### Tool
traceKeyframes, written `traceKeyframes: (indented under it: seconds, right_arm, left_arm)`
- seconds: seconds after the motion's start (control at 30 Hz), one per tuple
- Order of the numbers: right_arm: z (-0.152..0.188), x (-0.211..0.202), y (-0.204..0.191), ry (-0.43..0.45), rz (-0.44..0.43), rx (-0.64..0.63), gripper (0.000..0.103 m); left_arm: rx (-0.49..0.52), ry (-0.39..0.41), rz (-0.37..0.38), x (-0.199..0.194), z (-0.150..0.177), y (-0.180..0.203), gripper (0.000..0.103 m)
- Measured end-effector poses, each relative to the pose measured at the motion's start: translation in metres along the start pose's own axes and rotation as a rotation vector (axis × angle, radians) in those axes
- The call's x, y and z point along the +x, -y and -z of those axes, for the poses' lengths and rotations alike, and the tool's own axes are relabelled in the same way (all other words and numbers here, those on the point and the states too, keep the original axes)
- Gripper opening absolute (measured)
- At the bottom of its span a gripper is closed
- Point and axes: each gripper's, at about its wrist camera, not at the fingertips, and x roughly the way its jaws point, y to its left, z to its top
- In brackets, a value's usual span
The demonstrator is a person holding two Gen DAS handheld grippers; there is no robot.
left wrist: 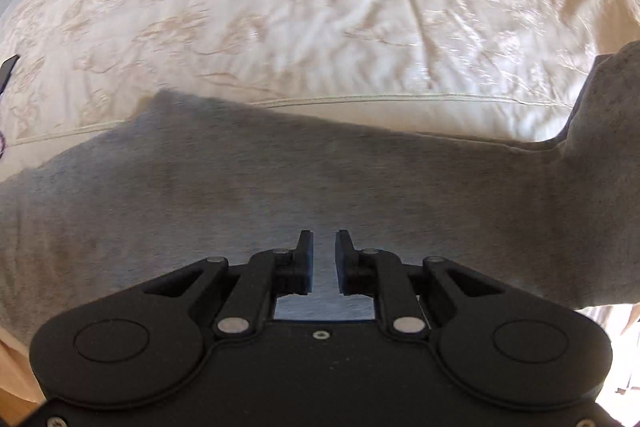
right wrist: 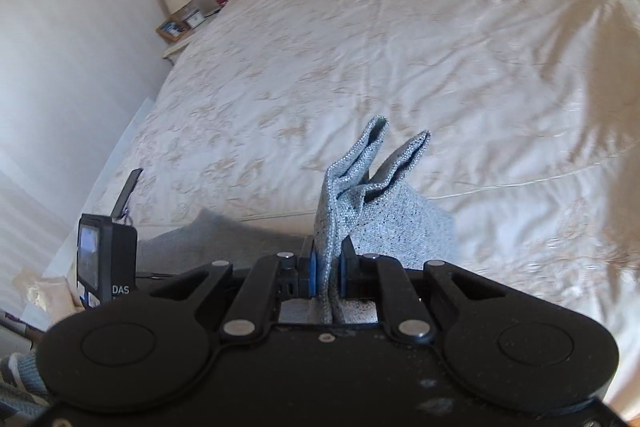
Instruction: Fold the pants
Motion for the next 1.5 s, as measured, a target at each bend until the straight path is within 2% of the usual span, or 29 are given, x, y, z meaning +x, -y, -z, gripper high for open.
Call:
traceKeyframes:
  seconds: [0.13, 0.23, 0.33, 0.43, 0.5, 0.53, 0.63, 0.73, 0.8, 0.83, 0.9, 0.97, 1.0, 1.07, 1.13, 1.2, 1.27, 1.3, 1.37, 1.4, 1.5]
  right_arm:
    - [0.040, 0.090, -0.082, -0.099, -0.065, -0.050, 0.012]
    - [0.075, 0.152, -0.125, -0.162, -0.019, -0.130, 0.014]
    - [0.098, 0.186, -0.144, -0.200, 0.035, -0.164, 0.023]
    - [0.100, 0.173, -0.148, -0.183, 0.007, -0.154, 0.027]
    - [0.095, 0.151, -0.142, -0.126, -0.031, -0.133, 0.030]
    - [0.091, 0.141, -0.135, -0.101, -0.019, -0.115, 0.031]
    - [0.081, 0.122, -0.099, -0.070, 0.037, -0.019, 0.032]
    - [0.083, 0.123, -0.044, -0.093, 0.122, 0.124, 0.034]
    - [0.092, 0.129, -0.005, -0.138, 0.172, 0.234, 0.031]
    - [0.100, 0.135, 0.017, -0.183, 0.224, 0.285, 0.022]
    - [0.110, 0.139, 0.041, -0.248, 0.273, 0.318, 0.000]
    - [0.104, 0.131, 0.044, -0.258, 0.251, 0.308, 0.001]
    - [0.094, 0.122, 0.039, -0.234, 0.224, 0.270, 0.010]
    - [0.075, 0.114, 0.030, -0.161, 0.190, 0.190, 0.011]
    - [0.054, 0.121, 0.032, -0.112, 0.183, 0.162, 0.014]
    - [0.040, 0.144, 0.045, -0.132, 0.212, 0.165, 0.014]
    - [0.033, 0.173, 0.058, -0.214, 0.310, 0.158, 0.009]
    - [0.029, 0.184, 0.064, -0.244, 0.325, 0.160, 0.007]
    - [0.026, 0.182, 0.060, -0.225, 0.323, 0.149, 0.010]
    - [0.025, 0.178, 0.052, -0.210, 0.318, 0.121, 0.014]
    - [0.026, 0.162, 0.020, -0.148, 0.283, 0.029, 0.016]
  left_arm:
    - [-0.023, -0.001, -0.062, -0.005, 0.017, -0.060, 0.021]
    - [-0.052, -0.021, -0.077, -0.005, 0.025, -0.098, 0.021]
    - [-0.042, -0.015, -0.077, -0.008, 0.027, -0.114, 0.021]
    - [-0.022, 0.009, -0.042, -0.018, 0.025, -0.116, 0.021]
    - [-0.003, 0.035, -0.003, -0.026, 0.020, -0.111, 0.021]
    - [0.003, 0.051, 0.019, -0.030, 0.017, -0.106, 0.021]
    - [0.012, 0.092, 0.085, -0.035, 0.010, -0.086, 0.021]
    - [0.050, 0.060, 0.125, -0.019, 0.007, -0.060, 0.021]
    - [0.099, 0.002, 0.130, 0.001, 0.014, -0.042, 0.021]
    - [0.118, -0.033, 0.125, 0.010, 0.019, -0.036, 0.021]
    - [0.161, -0.123, 0.085, 0.033, 0.036, -0.025, 0.022]
    - [0.196, -0.119, 0.035, 0.039, 0.050, -0.021, 0.022]
    - [0.196, -0.105, 0.027, 0.036, 0.052, -0.020, 0.022]
    - [0.155, -0.096, 0.020, 0.030, 0.052, -0.022, 0.022]
    - [0.096, -0.104, 0.016, 0.027, 0.050, -0.027, 0.022]
    - [0.036, -0.106, 0.000, 0.021, 0.049, -0.032, 0.022]
    - [-0.023, -0.090, -0.025, 0.010, 0.051, -0.040, 0.022]
    - [-0.054, -0.080, -0.039, 0.002, 0.055, -0.046, 0.022]
    - [-0.116, -0.057, -0.068, -0.014, 0.061, -0.062, 0.022]
    - [-0.150, -0.045, -0.077, -0.022, 0.065, -0.072, 0.022]
    - [-0.246, -0.049, -0.121, -0.039, 0.075, -0.101, 0.022]
